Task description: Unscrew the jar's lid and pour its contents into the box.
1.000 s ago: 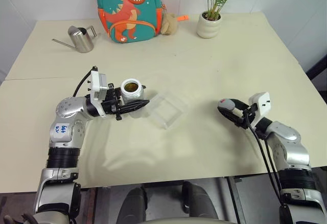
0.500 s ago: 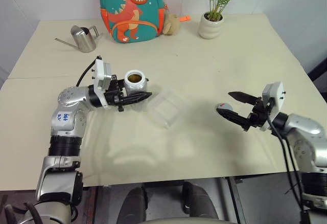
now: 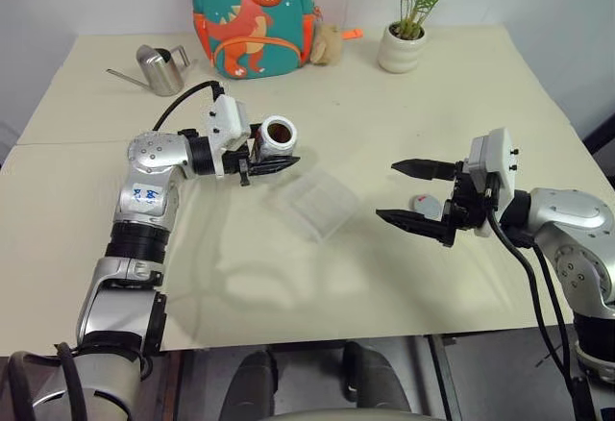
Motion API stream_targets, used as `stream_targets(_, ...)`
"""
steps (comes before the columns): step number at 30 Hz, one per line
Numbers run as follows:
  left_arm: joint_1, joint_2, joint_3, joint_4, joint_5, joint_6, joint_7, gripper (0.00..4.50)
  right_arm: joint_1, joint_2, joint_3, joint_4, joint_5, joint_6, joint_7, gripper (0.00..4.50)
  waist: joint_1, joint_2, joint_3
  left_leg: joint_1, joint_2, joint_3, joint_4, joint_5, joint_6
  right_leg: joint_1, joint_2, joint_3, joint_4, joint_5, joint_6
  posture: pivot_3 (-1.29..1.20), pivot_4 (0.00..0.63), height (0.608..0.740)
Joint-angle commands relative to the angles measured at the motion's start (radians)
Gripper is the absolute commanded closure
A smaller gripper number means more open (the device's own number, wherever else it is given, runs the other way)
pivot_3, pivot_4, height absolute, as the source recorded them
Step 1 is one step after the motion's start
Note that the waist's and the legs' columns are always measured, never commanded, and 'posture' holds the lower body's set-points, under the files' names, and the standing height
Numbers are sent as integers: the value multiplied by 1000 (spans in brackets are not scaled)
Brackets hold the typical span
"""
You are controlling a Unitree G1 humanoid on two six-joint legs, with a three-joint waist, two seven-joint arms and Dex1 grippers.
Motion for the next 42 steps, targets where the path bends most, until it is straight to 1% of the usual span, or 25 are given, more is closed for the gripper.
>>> stream_targets(1, -26, 3, -30, 7, 141, -204, 142, 2491, 57, -2, -58, -63, 26, 11, -42, 6, 9, 0, 0, 0, 0, 0, 0, 0, 0, 0, 0, 0, 0, 0, 0, 0, 150, 740)
stream_targets(4, -35, -5, -62, 38, 287, -383, 306, 2491, 88, 7, -72, -80, 32, 15, -71, 6, 11, 0, 0, -2, 0, 0, 2, -1, 0, 0, 0, 0, -2, 1, 2, 0, 150, 740)
stream_targets(7, -66, -11, -108, 123, 450, -588, 500, 2491, 94, 11, -72, -88, 34, 17, -93, 6, 11, 0, 0, -2, 0, 1, 3, -1, 1, 0, 0, 0, -2, 2, 2, 0, 150, 740)
stream_targets(10, -112, -4, -158, 202, 592, -712, 661, 2491, 101, 11, -75, -95, 39, 19, -105, 6, 11, 0, 0, -2, 0, 1, 3, -1, 1, 0, 0, 0, -2, 3, 2, 0, 150, 740)
stream_targets(13, -175, 47, -240, 232, 858, -828, 931, 2491, 110, 14, -80, -98, 41, 18, -118, 6, 12, 0, 0, -3, 0, 1, 2, -1, 1, 0, 0, 0, -3, 3, 2, 0, 150, 740)
stream_targets(15, -218, 85, -315, 212, 1072, -839, 1188, 2491, 108, 19, -78, -99, 43, 17, -130, 6, 9, 0, 0, -3, 0, 2, 2, -1, 1, -1, 0, 0, -4, 3, 3, 0, 150, 740)
stream_targets(16, -243, 100, -372, 205, 1183, -818, 1324, 2491, 106, 22, -75, -99, 42, 15, -135, 6, 9, 0, 0, -3, 0, 2, 2, -2, 1, -1, 0, 1, -4, 3, 3, 0, 150, 740)
stream_targets(17, -269, 113, -436, 198, 1293, -785, 1460, 2491, 104, 26, -72, -100, 41, 15, -141, 6, 10, 0, 0, -3, 0, 3, 1, -2, 1, -1, 0, 2, -4, 4, 3, 0, 150, 740)
stream_targets(19, -314, 125, -570, 189, 1508, -650, 1734, 2491, 102, 34, -66, -105, 40, 15, -150, 6, 12, 0, 0, -3, 0, 3, 1, -2, 2, -1, 0, 2, -4, 4, 4, 0, 150, 740)
stream_targets(21, -356, 115, -654, 219, 1611, -564, 1907, 2491, 102, 41, -63, -110, 41, 15, -161, 6, 13, 0, 0, -3, -1, 3, 1, -2, 2, -1, 0, 3, -4, 4, 5, 0, 150, 740)
stream_targets(24, -402, 96, -735, 289, 1682, -479, 2058, 2491, 96, 49, -56, -109, 38, 14, -172, 6, 14, 0, 0, -6, -1, 3, 2, -2, 2, -3, 0, 3, -4, 4, 5, 0, 150, 740)
stream_targets(27, -435, 82, -793, 335, 1746, -348, 2196, 2491, 99, 57, -55, -112, 37, 10, -181, 6, 14, 0, 0, -8, -1, 3, 3, -2, 3, -5, 0, 3, -4, 4, 5, 0, 150, 740)
stream_targets(31, -475, 59, -856, 399, 1792, -224, 2315, 2491, 96, 70, -49, -108, 33, 4, -190, 6, 11, 0, 0, -9, -1, 3, 3, -2, 3, -6, 0, 3, -4, 4, 5, 0, 150, 740)
stream_targets(37, -519, 28, -967, 494, 1855, -106, 2423, 2491, 82, 89, -43, -95, 29, -10, -198, 6, 10, -1, 0, -9, -1, 3, 3, -2, 3, -6, 0, 3, -4, 4, 5, 0, 150, 740)
stream_targets(42, -551, 10, -1012, 535, 1839, -101, 2451, 2491, 84, 106, -34, -90, 19, -25, -200, 6, 10, -1, 0, -9, -1, 3, 3, -2, 2, -6, 0, 3, -3, 4, 5, 0, 150, 740)
